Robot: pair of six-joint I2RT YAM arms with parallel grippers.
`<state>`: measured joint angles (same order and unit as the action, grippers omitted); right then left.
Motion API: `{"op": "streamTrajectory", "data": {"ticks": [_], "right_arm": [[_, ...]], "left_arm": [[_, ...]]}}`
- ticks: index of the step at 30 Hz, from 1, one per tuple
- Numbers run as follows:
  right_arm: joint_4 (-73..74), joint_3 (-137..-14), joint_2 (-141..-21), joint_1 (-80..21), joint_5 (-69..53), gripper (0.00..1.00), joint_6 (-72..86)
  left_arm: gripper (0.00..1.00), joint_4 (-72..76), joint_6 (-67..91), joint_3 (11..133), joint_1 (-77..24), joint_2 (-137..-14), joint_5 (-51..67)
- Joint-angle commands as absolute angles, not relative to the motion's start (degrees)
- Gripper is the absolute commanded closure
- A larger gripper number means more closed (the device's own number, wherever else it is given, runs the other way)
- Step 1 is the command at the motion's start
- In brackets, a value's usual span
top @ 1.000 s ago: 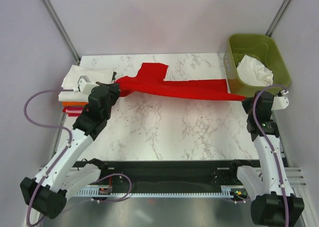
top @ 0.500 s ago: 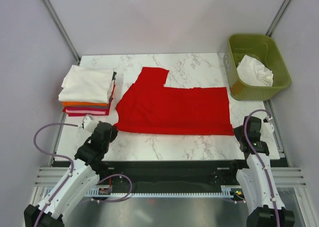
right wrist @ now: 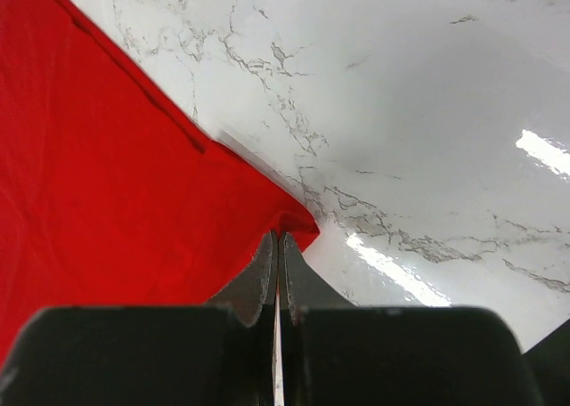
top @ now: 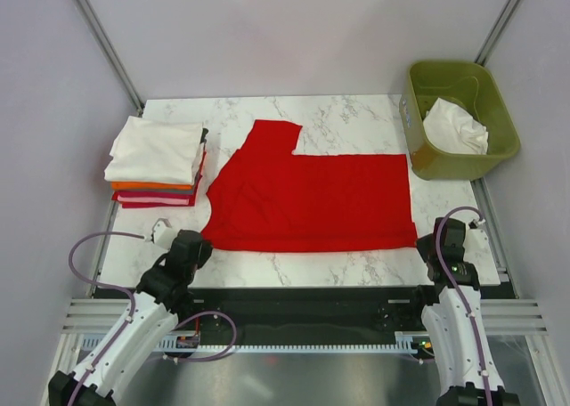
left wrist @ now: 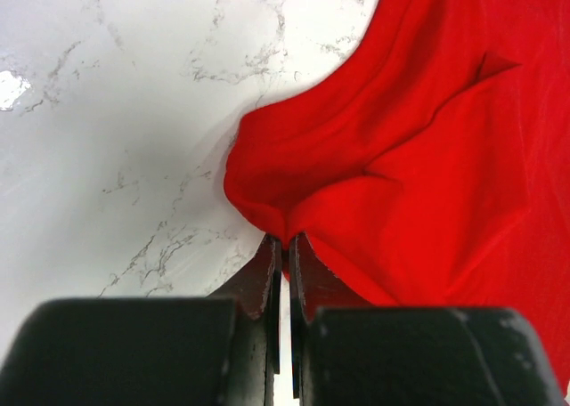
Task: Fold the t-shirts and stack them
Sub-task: Fold the tshirt
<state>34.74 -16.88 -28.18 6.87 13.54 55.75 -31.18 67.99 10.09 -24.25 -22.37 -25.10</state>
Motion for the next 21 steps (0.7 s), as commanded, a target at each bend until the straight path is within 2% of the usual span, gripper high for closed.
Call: {"op": "streamTrajectory", "data": {"ticks": [1, 9, 14, 17, 21], "right_arm": [[36.0, -17.6, -26.6, 7.1, 14.3, 1.0, 55.7], [36.0, -17.5, -25.0, 7.0, 15.0, 1.0, 56.6], [32.1, -21.4, -29.9, 7.1, 15.5, 1.0, 56.9], [30.6, -27.9, -35.1, 7.1, 15.2, 1.0, 56.8], [31.1, -38.5, -40.7, 7.0, 13.8, 1.0, 56.8]], "left_arm": [[0.98, -32.2, 70.8, 10.1, -24.1, -21.8, -26.5], [0.98, -33.0, 72.1, 10.2, -24.1, -20.5, -27.1], [0.98, -30.2, 71.4, 13.5, -24.1, -22.8, -28.8], [0.98, -27.4, 68.8, 19.3, -24.1, -27.7, -31.9], [0.98, -27.5, 62.9, 34.5, -24.0, -36.5, -34.9]]}}
